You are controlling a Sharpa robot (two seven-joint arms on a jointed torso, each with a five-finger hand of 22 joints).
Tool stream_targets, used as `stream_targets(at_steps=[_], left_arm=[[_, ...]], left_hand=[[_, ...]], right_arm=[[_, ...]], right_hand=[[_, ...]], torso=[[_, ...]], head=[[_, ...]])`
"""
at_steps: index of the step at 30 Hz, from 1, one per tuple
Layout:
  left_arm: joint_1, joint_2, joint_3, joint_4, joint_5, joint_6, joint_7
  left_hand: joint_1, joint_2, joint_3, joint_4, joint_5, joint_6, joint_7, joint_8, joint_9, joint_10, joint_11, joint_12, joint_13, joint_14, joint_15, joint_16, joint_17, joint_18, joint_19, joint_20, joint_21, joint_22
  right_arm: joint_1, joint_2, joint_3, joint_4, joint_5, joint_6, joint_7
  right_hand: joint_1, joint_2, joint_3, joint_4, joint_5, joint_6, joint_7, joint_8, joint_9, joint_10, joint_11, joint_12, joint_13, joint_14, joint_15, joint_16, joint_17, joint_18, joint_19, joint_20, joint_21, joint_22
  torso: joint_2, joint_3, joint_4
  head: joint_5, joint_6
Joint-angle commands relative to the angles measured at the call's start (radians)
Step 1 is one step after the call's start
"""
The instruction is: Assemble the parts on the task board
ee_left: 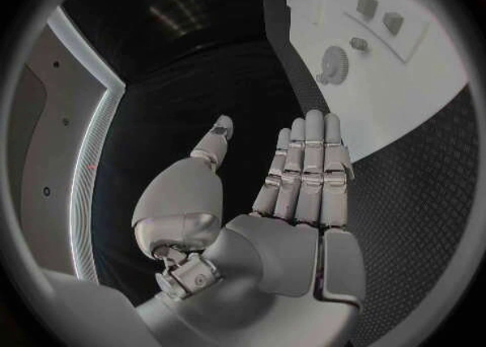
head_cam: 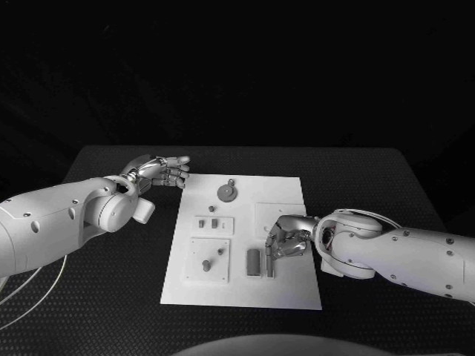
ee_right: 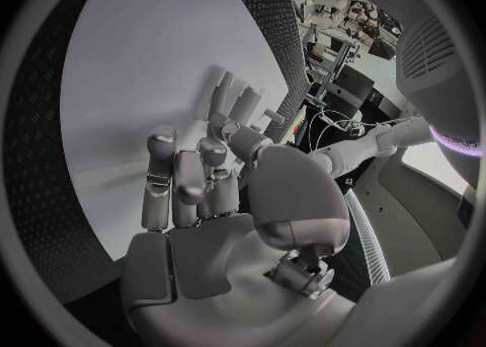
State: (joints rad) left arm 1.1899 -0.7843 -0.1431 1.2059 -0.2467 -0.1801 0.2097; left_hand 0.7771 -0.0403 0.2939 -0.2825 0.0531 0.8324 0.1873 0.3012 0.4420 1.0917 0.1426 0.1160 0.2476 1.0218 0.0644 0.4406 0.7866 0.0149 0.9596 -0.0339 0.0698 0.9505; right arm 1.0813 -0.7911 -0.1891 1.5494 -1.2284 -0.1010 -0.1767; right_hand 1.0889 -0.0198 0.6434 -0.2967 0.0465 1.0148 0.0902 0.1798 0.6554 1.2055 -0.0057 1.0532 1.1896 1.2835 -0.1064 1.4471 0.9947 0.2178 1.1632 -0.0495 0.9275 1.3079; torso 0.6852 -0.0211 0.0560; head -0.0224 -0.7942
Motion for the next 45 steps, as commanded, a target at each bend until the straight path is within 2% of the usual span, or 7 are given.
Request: stream_targets(at_steps=[1, 4, 15, 20, 25, 32, 45], left_arm=[[0.001, 0.000, 0.001, 0.002, -0.003, 0.013, 0.006], [0.001, 0.001, 0.001, 0.002, -0.003, 0.013, 0.006], [0.001, 0.001, 0.001, 0.002, -0.004, 0.013, 0.005], [0.001, 0.000, 0.001, 0.002, -0.004, 0.014, 0.005], [0.001, 0.000, 0.001, 0.002, -0.004, 0.014, 0.004], [0.001, 0.000, 0.001, 0.002, -0.004, 0.015, 0.004], [0.001, 0.000, 0.001, 0.002, -0.004, 0.015, 0.003]], left_hand=[[-0.007, 0.005, 0.003, -0.002, -0.004, -0.007, 0.001, 0.005, -0.001, -0.008, -0.002, 0.000, -0.001, -0.007, 0.001, -0.003, 0.001, 0.002, -0.003, 0.001, 0.001, 0.000], [-0.007, 0.005, 0.004, -0.002, -0.004, -0.007, 0.001, 0.005, -0.001, -0.008, -0.002, 0.000, -0.001, -0.007, 0.001, -0.004, 0.001, 0.002, -0.003, 0.001, 0.001, 0.000], [-0.006, 0.005, 0.004, -0.003, -0.004, -0.007, 0.001, 0.005, -0.001, -0.008, -0.002, 0.001, -0.001, -0.007, 0.001, -0.004, 0.002, 0.002, -0.003, 0.000, 0.001, 0.000], [-0.006, 0.006, 0.004, -0.003, -0.004, -0.007, 0.001, 0.005, -0.001, -0.008, -0.002, 0.001, 0.000, -0.007, 0.001, -0.004, 0.002, 0.002, -0.003, 0.000, 0.001, 0.000], [-0.005, 0.006, 0.005, -0.003, -0.004, -0.007, 0.001, 0.005, -0.001, -0.008, -0.002, 0.001, -0.001, -0.007, 0.001, -0.004, 0.002, 0.002, -0.003, 0.000, 0.001, 0.000], [-0.004, 0.008, 0.006, -0.003, -0.004, -0.007, 0.001, 0.005, -0.001, -0.008, -0.002, 0.001, -0.001, -0.007, 0.001, -0.004, 0.002, 0.002, -0.003, 0.000, 0.001, 0.000], [-0.004, 0.010, 0.006, -0.003, -0.004, -0.008, 0.001, 0.005, -0.001, -0.008, -0.002, 0.001, -0.001, -0.007, 0.001, -0.004, 0.002, 0.002, -0.003, 0.000, 0.001, 0.001]], right_arm=[[-0.005, 0.003, -0.002, 0.003, -0.010, 0.008, 0.010], [-0.005, 0.003, -0.002, 0.004, -0.010, -0.007, 0.009], [-0.008, 0.009, -0.002, 0.000, -0.037, -0.072, -0.008], [-0.011, 0.010, -0.002, -0.003, -0.044, -0.098, -0.011], [-0.011, 0.011, -0.002, -0.002, -0.049, -0.085, -0.008], [-0.013, 0.010, -0.002, -0.002, -0.066, -0.067, -0.003], [-0.013, 0.006, -0.002, 0.000, -0.075, -0.036, 0.004]], right_hand=[[-0.002, 0.012, 0.005, 0.002, 0.003, -0.014, 0.019, 0.006, -0.001, 0.005, 0.003, 0.003, -0.001, -0.004, -0.001, 0.001, 0.002, 0.044, -0.005, -0.001, 0.002, 0.018], [-0.007, 0.007, 0.002, 0.003, 0.003, -0.011, 0.019, 0.008, -0.001, 0.005, 0.002, 0.004, -0.001, -0.004, -0.001, 0.001, 0.002, 0.044, -0.005, 0.000, 0.003, 0.018], [-0.109, -0.081, -0.040, 0.038, 0.003, 0.019, 0.009, 0.022, -0.002, 0.013, -0.007, 0.005, -0.006, 0.008, -0.009, 0.004, 0.012, 0.044, 0.011, 0.005, 0.005, 0.011], [-0.122, -0.104, -0.041, 0.049, 0.003, 0.038, 0.001, 0.033, 0.002, 0.016, -0.014, 0.005, -0.007, 0.013, -0.016, 0.004, 0.015, 0.044, 0.018, 0.000, 0.003, 0.008], [-0.103, -0.092, -0.031, 0.040, 0.003, 0.047, -0.004, 0.040, 0.006, 0.019, -0.019, 0.006, -0.008, 0.016, -0.021, 0.004, 0.016, 0.044, 0.020, -0.004, 0.002, 0.007], [-0.027, -0.039, -0.006, 0.003, 0.003, 0.065, -0.013, 0.053, 0.014, 0.024, -0.027, 0.007, -0.009, 0.013, -0.028, 0.002, 0.012, 0.044, 0.015, -0.008, 0.001, 0.009], [0.002, -0.028, -0.016, 0.002, 0.003, 0.066, -0.011, 0.060, 0.021, 0.028, -0.025, 0.013, -0.005, 0.014, -0.027, 0.004, 0.016, 0.044, 0.010, -0.005, 0.001, 0.013]], torso=[[0.000, 0.0000, -0.0001], [0.000, -0.0004, 0.0001], [0.000, -0.0008, 0.0002], [0.001, -0.0003, 0.0006], [0.000, -0.0003, 0.0006], [0.000, -0.0002, 0.0000], [0.000, 0.0001, -0.0001]], head=[[0.000, -0.001], [0.000, -0.001], [0.000, -0.002], [0.000, -0.004], [0.000, -0.006], [0.001, -0.007], [0.004, -0.010]])
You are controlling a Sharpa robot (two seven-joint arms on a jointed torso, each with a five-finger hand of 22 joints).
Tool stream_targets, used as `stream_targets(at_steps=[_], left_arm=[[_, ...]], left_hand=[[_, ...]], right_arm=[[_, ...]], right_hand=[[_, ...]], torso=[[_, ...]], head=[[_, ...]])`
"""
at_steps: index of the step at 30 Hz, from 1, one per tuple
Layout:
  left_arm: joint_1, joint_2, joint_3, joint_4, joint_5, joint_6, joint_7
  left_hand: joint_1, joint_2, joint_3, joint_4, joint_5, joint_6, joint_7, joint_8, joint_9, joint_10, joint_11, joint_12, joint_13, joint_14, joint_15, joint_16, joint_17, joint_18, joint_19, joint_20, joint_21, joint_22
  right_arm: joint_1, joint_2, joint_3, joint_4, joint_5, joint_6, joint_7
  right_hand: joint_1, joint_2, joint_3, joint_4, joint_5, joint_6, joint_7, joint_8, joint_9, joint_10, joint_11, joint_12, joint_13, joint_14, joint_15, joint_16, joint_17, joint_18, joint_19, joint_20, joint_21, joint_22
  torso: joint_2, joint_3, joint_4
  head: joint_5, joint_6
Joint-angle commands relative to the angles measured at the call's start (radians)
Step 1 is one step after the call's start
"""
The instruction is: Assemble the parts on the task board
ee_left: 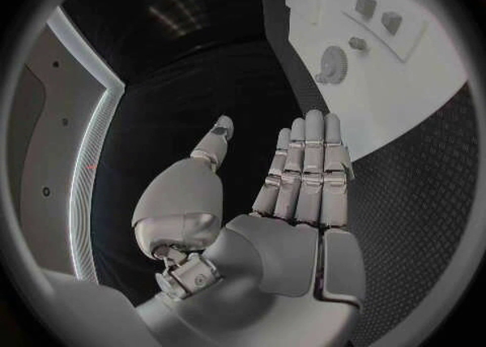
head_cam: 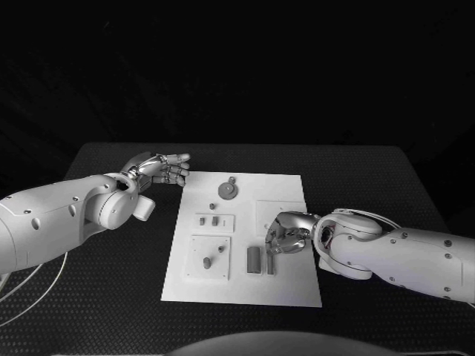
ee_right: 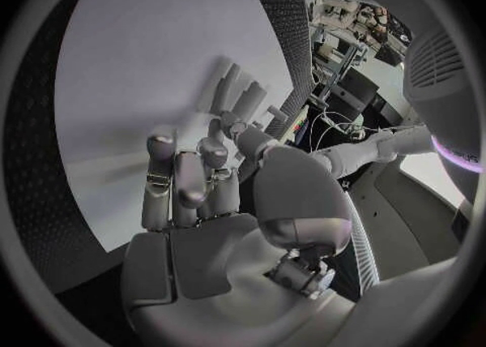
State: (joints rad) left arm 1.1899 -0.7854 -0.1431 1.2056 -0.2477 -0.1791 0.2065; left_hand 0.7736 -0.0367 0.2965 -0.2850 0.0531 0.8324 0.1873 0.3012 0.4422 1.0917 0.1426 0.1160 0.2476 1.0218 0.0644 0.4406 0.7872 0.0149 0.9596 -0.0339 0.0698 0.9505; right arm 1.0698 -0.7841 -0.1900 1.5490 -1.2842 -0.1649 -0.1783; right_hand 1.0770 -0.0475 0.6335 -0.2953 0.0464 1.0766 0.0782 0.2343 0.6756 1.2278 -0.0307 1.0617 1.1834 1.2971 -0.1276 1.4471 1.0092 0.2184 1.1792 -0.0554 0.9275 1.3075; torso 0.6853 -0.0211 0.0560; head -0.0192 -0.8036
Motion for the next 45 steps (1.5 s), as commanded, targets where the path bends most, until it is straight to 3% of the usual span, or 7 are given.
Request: stream_targets(at_steps=[1, 24, 45], left_arm=[[0.001, 0.001, 0.001, 0.003, -0.003, 0.015, 0.006], [0.001, 0.000, 0.001, 0.003, -0.004, 0.016, 0.006], [0.001, 0.002, 0.001, 0.002, -0.005, 0.020, 0.006]], left_hand=[[0.000, 0.007, 0.004, -0.001, -0.004, -0.008, 0.001, 0.005, -0.002, -0.008, -0.002, 0.001, 0.000, -0.007, 0.001, -0.004, 0.002, 0.002, -0.003, 0.000, 0.001, 0.001], [0.000, 0.008, 0.004, -0.001, -0.004, -0.008, 0.001, 0.005, -0.002, -0.009, -0.002, 0.001, 0.000, -0.007, 0.001, -0.004, 0.002, 0.002, -0.004, 0.001, 0.001, 0.001], [-0.001, 0.009, 0.003, -0.001, -0.004, -0.009, 0.002, 0.005, -0.002, -0.009, -0.002, 0.001, -0.001, -0.007, 0.001, -0.005, 0.002, 0.001, -0.004, 0.001, 0.001, 0.001]], right_arm=[[-0.002, -0.001, -0.001, 0.000, -0.021, 0.029, 0.006], [-0.012, 0.000, -0.001, -0.014, -0.072, 0.042, 0.049], [-0.022, 0.010, -0.001, -0.025, -0.154, 0.015, 0.049]], right_hand=[[0.014, 0.000, -0.007, 0.001, 0.003, 0.004, 0.001, 0.006, 0.002, 0.007, 0.000, 0.005, 0.002, 0.000, -0.005, 0.004, 0.001, 0.043, -0.006, 0.002, 0.001, 0.013], [0.024, 0.005, -0.014, 0.001, 0.003, 0.004, 0.002, 0.009, 0.006, 0.011, 0.001, 0.013, 0.008, 0.000, -0.004, 0.005, 0.003, 0.043, -0.009, 0.003, 0.002, 0.014], [0.027, 0.005, -0.017, 0.001, 0.003, 0.005, 0.002, 0.010, 0.007, 0.015, 0.001, 0.017, 0.011, 0.003, -0.004, 0.007, 0.009, 0.043, -0.008, 0.003, 0.002, 0.015]], torso=[[0.000, 0.0002, -0.0002], [0.000, 0.0006, 0.0000], [0.000, 0.0003, -0.0008]], head=[[0.000, -0.001], [0.001, -0.006], [0.000, -0.005]])
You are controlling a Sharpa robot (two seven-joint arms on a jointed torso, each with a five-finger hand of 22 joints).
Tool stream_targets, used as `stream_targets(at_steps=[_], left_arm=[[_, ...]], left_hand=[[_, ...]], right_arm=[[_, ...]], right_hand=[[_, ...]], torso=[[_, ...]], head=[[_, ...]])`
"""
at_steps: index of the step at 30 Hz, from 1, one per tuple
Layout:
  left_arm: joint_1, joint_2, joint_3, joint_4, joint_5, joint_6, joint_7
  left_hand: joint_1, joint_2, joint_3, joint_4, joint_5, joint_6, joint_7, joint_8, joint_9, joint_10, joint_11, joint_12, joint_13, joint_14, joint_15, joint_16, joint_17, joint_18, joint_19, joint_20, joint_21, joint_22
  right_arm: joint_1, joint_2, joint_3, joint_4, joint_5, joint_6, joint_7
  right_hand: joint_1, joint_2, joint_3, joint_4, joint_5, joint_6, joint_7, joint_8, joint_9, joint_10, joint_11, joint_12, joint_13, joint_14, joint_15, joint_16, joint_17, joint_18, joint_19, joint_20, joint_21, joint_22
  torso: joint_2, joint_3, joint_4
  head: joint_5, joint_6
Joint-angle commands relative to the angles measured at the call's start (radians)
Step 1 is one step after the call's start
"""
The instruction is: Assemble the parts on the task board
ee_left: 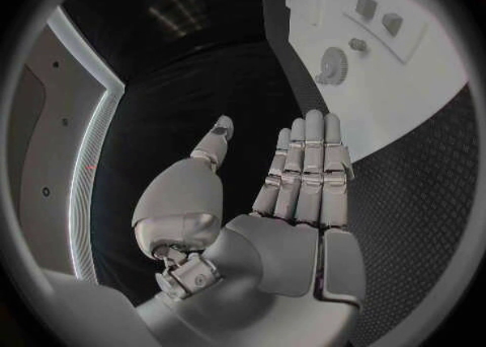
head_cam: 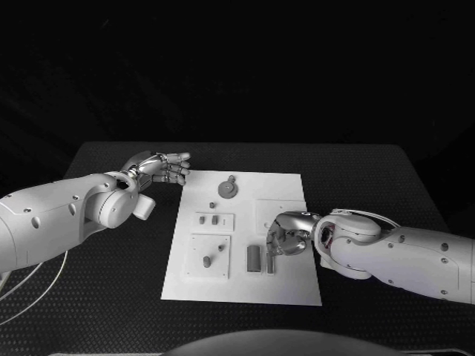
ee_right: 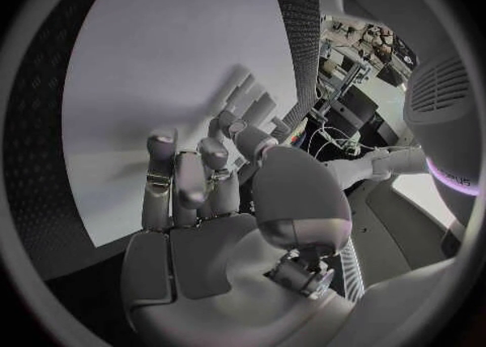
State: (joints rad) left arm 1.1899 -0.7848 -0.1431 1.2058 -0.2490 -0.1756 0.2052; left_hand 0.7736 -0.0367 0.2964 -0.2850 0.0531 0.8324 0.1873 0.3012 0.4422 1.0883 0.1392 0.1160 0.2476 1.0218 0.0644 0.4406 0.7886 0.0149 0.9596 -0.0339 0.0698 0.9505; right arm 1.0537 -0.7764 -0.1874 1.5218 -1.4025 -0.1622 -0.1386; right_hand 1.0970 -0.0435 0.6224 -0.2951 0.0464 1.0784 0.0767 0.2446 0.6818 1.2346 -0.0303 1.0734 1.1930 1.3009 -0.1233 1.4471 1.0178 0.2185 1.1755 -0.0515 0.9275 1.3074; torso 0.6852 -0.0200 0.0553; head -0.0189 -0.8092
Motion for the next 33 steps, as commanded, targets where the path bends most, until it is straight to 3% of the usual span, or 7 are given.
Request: stream_targets(at_steps=[1, 8, 13, 22, 28, 32, 33], left_arm=[[0.001, 0.002, 0.001, 0.002, -0.003, 0.016, 0.007], [0.001, 0.002, 0.001, 0.002, -0.005, 0.015, 0.009], [0.001, 0.002, 0.001, 0.003, -0.005, 0.014, 0.011], [0.001, 0.000, 0.001, -0.002, -0.005, 0.011, 0.015], [0.001, 0.004, 0.001, -0.011, 0.000, 0.006, 0.020], [0.002, 0.008, 0.001, -0.020, 0.006, 0.002, 0.026], [0.004, 0.009, 0.001, -0.025, 0.006, 0.000, 0.026]], left_hand=[[-0.001, 0.009, 0.003, -0.001, -0.004, -0.009, 0.002, 0.005, -0.002, -0.006, 0.002, 0.001, -0.001, -0.007, 0.001, -0.004, 0.001, 0.001, -0.004, 0.001, 0.001, 0.001], [-0.002, 0.009, 0.003, -0.001, -0.004, -0.009, 0.002, 0.005, -0.002, -0.006, 0.002, 0.001, -0.001, -0.008, 0.001, -0.005, 0.001, 0.001, -0.004, 0.001, 0.001, 0.001], [-0.001, 0.009, 0.003, -0.001, -0.004, -0.009, 0.002, 0.005, -0.002, -0.006, 0.002, 0.001, -0.001, -0.008, 0.001, -0.005, 0.001, 0.001, -0.004, 0.001, 0.001, 0.001], [-0.001, 0.009, 0.003, -0.001, -0.004, -0.009, 0.002, 0.005, -0.002, -0.006, 0.002, 0.001, -0.001, -0.008, 0.001, -0.005, 0.001, 0.001, -0.004, 0.001, 0.001, 0.001], [-0.001, 0.008, 0.003, -0.002, -0.004, -0.009, 0.002, 0.006, -0.002, -0.006, 0.002, 0.001, -0.001, -0.008, 0.001, -0.005, 0.001, 0.001, -0.004, 0.001, 0.001, 0.001], [0.001, 0.008, 0.004, -0.003, -0.004, -0.009, 0.001, 0.006, -0.001, -0.006, 0.002, 0.001, -0.001, -0.009, 0.002, -0.006, 0.001, 0.001, -0.005, 0.001, 0.001, 0.001], [0.003, 0.009, 0.004, -0.003, -0.004, -0.009, 0.001, 0.006, -0.001, -0.006, 0.002, 0.001, -0.001, -0.010, 0.002, -0.006, 0.001, 0.001, -0.006, 0.001, 0.000, 0.001]], right_arm=[[-0.006, 0.002, -0.003, 0.003, -0.036, 0.011, 0.009], [-0.006, -0.002, -0.003, 0.005, -0.008, -0.028, 0.013], [-0.005, -0.008, 0.000, 0.005, 0.112, -0.073, 0.025], [0.017, 0.001, 0.040, -0.011, 0.257, -0.120, 0.120], [0.045, 0.028, 0.065, -0.111, 0.485, -0.164, 0.221], [0.053, 0.072, 0.095, -0.242, 0.659, -0.162, 0.302], [0.053, 0.084, 0.103, -0.279, 0.701, -0.157, 0.319]], right_hand=[[0.007, 0.001, -0.006, 0.001, 0.003, 0.003, 0.004, 0.000, 0.001, 0.009, 0.000, 0.006, 0.002, 0.000, -0.008, 0.007, 0.001, 0.043, -0.004, -0.001, 0.002, 0.015], [0.008, 0.000, -0.008, 0.001, 0.003, 0.004, 0.004, 0.001, 0.002, 0.009, 0.000, 0.005, 0.001, 0.000, -0.008, 0.007, 0.001, 0.043, -0.004, -0.001, 0.003, 0.015], [0.005, -0.002, -0.013, 0.002, 0.003, 0.003, 0.004, 0.002, 0.003, 0.006, 0.000, -0.001, -0.004, 0.002, -0.008, 0.008, 0.002, 0.043, -0.002, -0.001, 0.003, 0.015], [-0.012, -0.010, -0.022, 0.005, 0.003, -0.012, 0.003, -0.007, 0.000, -0.003, -0.001, -0.011, -0.010, -0.001, -0.011, 0.004, -0.007, 0.043, 0.002, 0.000, 0.003, 0.013], [-0.057, -0.027, -0.029, 0.015, 0.003, -0.054, 0.016, -0.033, -0.013, -0.012, 0.011, -0.019, -0.013, -0.023, -0.002, -0.012, -0.045, 0.043, -0.002, 0.004, -0.005, 0.009], [-0.068, -0.031, -0.018, 0.010, 0.002, -0.090, 0.032, -0.053, -0.022, -0.043, 0.028, -0.047, -0.028, -0.065, 0.015, -0.049, -0.092, 0.043, -0.032, 0.015, -0.029, 0.002], [-0.070, -0.030, -0.016, 0.009, 0.003, -0.092, 0.034, -0.054, -0.022, -0.046, 0.029, -0.055, -0.035, -0.070, 0.016, -0.057, -0.096, 0.043, -0.038, 0.019, -0.034, 0.000]], torso=[[0.000, -0.0008, -0.0002], [-0.001, -0.0015, 0.0006], [-0.001, -0.0016, 0.0004], [-0.003, -0.0007, -0.0022], [-0.008, -0.0002, -0.0045], [-0.016, -0.0003, -0.0099], [-0.018, -0.0006, -0.0111]], head=[[-0.001, 0.002], [-0.002, 0.006], [-0.004, 0.014], [-0.011, 0.040], [-0.016, 0.071], [-0.018, 0.107], [-0.019, 0.122]])
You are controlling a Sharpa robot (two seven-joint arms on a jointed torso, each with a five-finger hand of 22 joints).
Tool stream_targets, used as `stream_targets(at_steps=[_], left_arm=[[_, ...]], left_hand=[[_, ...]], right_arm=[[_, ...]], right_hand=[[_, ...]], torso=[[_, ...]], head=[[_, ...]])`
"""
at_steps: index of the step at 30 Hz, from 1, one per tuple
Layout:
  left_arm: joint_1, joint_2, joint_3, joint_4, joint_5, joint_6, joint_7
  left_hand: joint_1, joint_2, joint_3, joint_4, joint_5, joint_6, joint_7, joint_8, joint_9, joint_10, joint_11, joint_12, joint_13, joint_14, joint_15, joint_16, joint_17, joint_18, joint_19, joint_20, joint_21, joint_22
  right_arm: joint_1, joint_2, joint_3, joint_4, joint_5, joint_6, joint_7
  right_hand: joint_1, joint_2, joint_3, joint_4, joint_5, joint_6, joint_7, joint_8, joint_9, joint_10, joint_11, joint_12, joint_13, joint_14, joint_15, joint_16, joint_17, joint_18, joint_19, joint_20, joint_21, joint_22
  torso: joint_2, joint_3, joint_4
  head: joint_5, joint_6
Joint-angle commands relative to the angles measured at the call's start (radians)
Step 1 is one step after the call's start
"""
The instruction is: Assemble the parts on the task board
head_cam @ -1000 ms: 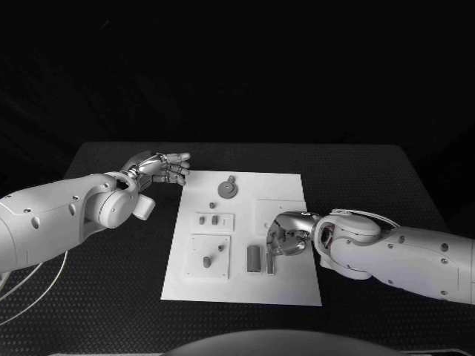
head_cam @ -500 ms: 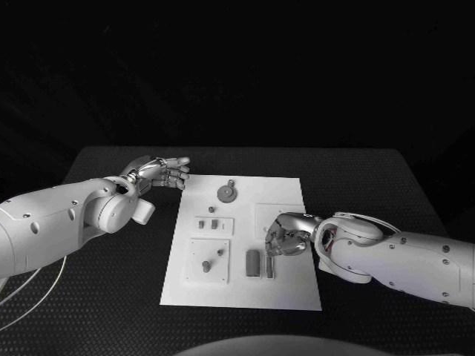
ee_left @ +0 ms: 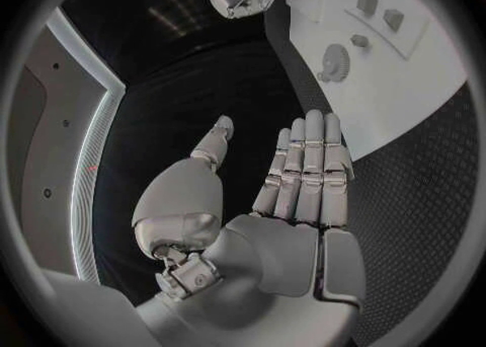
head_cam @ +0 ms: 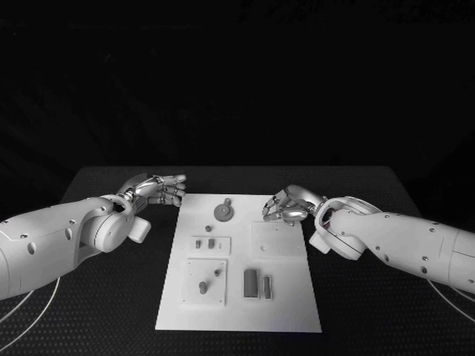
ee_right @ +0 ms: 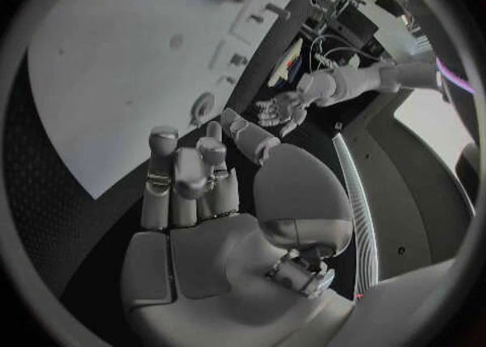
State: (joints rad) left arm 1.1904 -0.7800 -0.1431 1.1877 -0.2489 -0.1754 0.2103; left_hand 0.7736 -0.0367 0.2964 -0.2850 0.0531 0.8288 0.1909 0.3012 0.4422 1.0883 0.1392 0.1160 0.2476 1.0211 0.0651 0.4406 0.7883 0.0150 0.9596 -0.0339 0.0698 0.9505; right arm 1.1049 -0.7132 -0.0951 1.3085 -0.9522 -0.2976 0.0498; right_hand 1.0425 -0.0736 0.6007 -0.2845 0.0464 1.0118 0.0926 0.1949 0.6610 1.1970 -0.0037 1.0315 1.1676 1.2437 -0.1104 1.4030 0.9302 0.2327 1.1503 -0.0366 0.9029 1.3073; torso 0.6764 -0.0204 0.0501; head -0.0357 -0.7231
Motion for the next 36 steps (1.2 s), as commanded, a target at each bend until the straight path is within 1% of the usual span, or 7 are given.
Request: stream_targets(at_steps=[1, 8, 14, 20, 22, 29, 36], left_arm=[[0.007, 0.004, 0.001, -0.011, 0.006, 0.000, 0.021], [0.039, 0.019, 0.002, -0.059, 0.011, 0.008, 0.030], [0.070, 0.049, 0.002, -0.114, 0.036, 0.013, 0.048], [0.076, 0.083, 0.003, -0.172, 0.122, -0.014, 0.072], [0.076, 0.096, 0.003, -0.189, 0.153, -0.014, 0.073], [0.074, 0.134, 0.004, -0.222, 0.215, -0.065, 0.116], [0.072, 0.152, 0.004, -0.244, 0.240, -0.059, 0.131]], left_hand=[[0.005, 0.010, 0.005, -0.004, -0.004, -0.005, -0.003, 0.007, -0.001, -0.006, 0.002, 0.001, 0.000, -0.010, 0.002, -0.007, 0.001, 0.001, -0.007, 0.002, 0.000, 0.000], [0.014, 0.015, 0.009, -0.004, -0.004, -0.004, -0.003, 0.008, -0.001, -0.006, 0.001, 0.002, 0.000, -0.011, 0.002, -0.009, 0.001, 0.000, -0.009, 0.003, -0.001, 0.000], [0.023, 0.022, 0.010, -0.003, -0.003, -0.009, -0.002, 0.007, -0.002, -0.027, 0.010, -0.010, -0.007, -0.038, 0.015, -0.033, -0.010, -0.007, -0.042, 0.013, -0.008, -0.008], [0.052, 0.033, 0.028, 0.000, -0.003, -0.093, -0.050, -0.032, -0.016, -0.101, 0.024, -0.051, -0.041, -0.119, 0.057, -0.115, -0.049, -0.015, -0.135, 0.052, -0.010, -0.037], [0.057, 0.034, 0.033, 0.000, -0.003, -0.107, -0.060, -0.036, -0.016, -0.143, 0.019, -0.054, -0.058, -0.169, 0.078, -0.157, -0.070, -0.013, -0.173, 0.071, -0.010, -0.051], [0.049, 0.043, 0.038, 0.003, -0.004, -0.172, -0.096, -0.056, -0.017, -0.271, 0.006, -0.054, -0.112, -0.326, 0.126, -0.273, -0.138, -0.015, -0.329, 0.130, -0.010, -0.113], [0.025, 0.053, 0.022, 0.009, -0.003, -0.256, -0.148, -0.080, -0.016, -0.407, -0.034, -0.053, -0.161, -0.456, 0.125, -0.346, -0.182, -0.015, -0.471, 0.183, -0.009, -0.160]], right_arm=[[0.003, 0.037, 0.020, -0.108, 0.276, -0.010, 0.140], [0.004, 0.134, 0.059, -0.364, 0.459, 0.062, 0.203], [0.002, 0.196, 0.079, -0.495, 0.545, 0.132, 0.236], [-0.004, 0.227, 0.099, -0.533, 0.630, 0.171, 0.259], [-0.006, 0.233, 0.105, -0.538, 0.641, 0.171, 0.267], [-0.009, 0.235, 0.125, -0.534, 0.664, 0.128, 0.297], [-0.015, 0.235, 0.144, -0.530, 0.680, 0.149, 0.313]], right_hand=[[-0.018, 0.001, 0.007, -0.001, 0.002, -0.029, 0.020, -0.006, -0.001, -0.012, 0.003, -0.025, -0.020, -0.019, 0.005, -0.024, -0.015, 0.027, -0.021, 0.009, -0.016, -0.002], [-0.038, 0.011, 0.023, -0.001, 0.005, -0.063, 0.028, -0.018, -0.001, -0.055, 0.013, -0.149, -0.133, -0.083, 0.013, -0.137, -0.067, 0.022, -0.090, 0.048, -0.095, -0.039], [-0.067, 0.027, 0.062, 0.001, 0.007, -0.135, 0.082, -0.053, -0.017, -0.210, 0.068, -0.381, -0.310, -0.266, 0.082, -0.390, -0.179, -0.024, -0.292, 0.114, -0.273, -0.122], [-0.110, 0.049, 0.080, 0.005, 0.009, -0.198, 0.096, -0.071, -0.030, -0.347, 0.166, -0.718, -0.597, -0.529, 0.274, -0.786, -0.375, -0.121, -0.627, 0.199, -0.522, -0.233], [-0.135, 0.050, 0.056, 0.013, 0.008, -0.222, 0.092, -0.079, -0.034, -0.393, 0.174, -0.782, -0.655, -0.624, 0.308, -0.877, -0.422, -0.135, -0.672, 0.210, -0.557, -0.248], [-0.245, 0.056, -0.057, 0.041, 0.004, -0.386, 0.019, -0.130, -0.063, -0.512, 0.172, -0.918, -0.774, -0.782, 0.316, -1.011, -0.496, -0.168, -0.776, 0.234, -0.629, -0.273], [-0.339, 0.072, -0.139, 0.079, 0.003, -0.431, 0.025, -0.125, -0.063, -0.549, 0.162, -0.962, -0.828, -0.841, 0.305, -1.052, -0.516, -0.191, -0.852, 0.243, -0.662, -0.290]], torso=[[-0.012, -0.0004, -0.0073], [-0.042, -0.0018, -0.0151], [-0.066, -0.0037, -0.0191], [-0.088, -0.0040, -0.0260], [-0.092, -0.0040, -0.0282], [-0.102, -0.0026, -0.0323], [-0.107, 0.0037, -0.0307]], head=[[-0.003, 0.049], [-0.011, 0.138], [-0.009, 0.196], [-0.003, 0.222], [-0.002, 0.227], [0.006, 0.241], [0.016, 0.244]])
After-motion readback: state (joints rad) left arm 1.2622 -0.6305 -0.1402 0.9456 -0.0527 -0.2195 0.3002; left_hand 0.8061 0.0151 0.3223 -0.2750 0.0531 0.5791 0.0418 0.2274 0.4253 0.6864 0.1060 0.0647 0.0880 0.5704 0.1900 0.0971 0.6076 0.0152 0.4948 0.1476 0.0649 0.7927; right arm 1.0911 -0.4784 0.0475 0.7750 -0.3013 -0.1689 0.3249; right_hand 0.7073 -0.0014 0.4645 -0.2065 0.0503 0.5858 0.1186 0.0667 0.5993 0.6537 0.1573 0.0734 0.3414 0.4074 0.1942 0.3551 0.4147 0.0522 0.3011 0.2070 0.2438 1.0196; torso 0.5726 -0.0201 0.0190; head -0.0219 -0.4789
